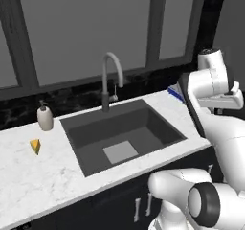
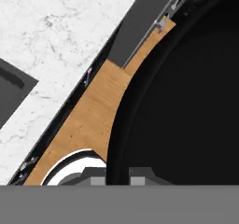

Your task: Pick the tomato from the sink and place it in the bowl. Then pick the bowl and place it in the microwave. Then close the microwave door and press the start button.

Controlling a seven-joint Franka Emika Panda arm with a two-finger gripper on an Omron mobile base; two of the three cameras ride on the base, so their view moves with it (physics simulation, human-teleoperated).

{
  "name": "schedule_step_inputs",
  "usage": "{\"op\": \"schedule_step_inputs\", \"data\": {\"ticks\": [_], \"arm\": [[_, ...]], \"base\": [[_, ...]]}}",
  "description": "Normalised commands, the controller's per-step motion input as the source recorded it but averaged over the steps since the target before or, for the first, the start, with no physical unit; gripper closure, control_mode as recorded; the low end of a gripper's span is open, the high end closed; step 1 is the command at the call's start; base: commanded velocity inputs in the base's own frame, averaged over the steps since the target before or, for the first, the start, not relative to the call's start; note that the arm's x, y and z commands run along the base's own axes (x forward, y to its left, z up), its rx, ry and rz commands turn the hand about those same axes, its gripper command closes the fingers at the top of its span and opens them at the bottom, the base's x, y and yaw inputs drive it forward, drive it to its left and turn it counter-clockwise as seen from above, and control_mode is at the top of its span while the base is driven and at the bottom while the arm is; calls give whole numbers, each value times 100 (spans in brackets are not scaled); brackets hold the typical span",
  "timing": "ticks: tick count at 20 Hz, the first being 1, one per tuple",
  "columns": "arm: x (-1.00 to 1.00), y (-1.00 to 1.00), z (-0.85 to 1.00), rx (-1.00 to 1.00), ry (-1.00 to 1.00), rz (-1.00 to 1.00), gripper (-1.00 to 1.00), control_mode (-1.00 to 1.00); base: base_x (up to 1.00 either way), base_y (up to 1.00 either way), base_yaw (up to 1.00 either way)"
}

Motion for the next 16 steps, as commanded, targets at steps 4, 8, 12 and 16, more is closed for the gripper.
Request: {"op": "schedule_step_inputs", "data": {"ticks": [4,8,12,16], "arm": [[0,0,0,0,0,0,100,100],[0,0,0,0,0,0,100,100],[0,0,0,0,0,0,100,100],[0,0,0,0,0,0,100,100]], "base": [[-41,0,-82],[-29,0,-83],[-25,0,-80],[-10,0,-79]]}}
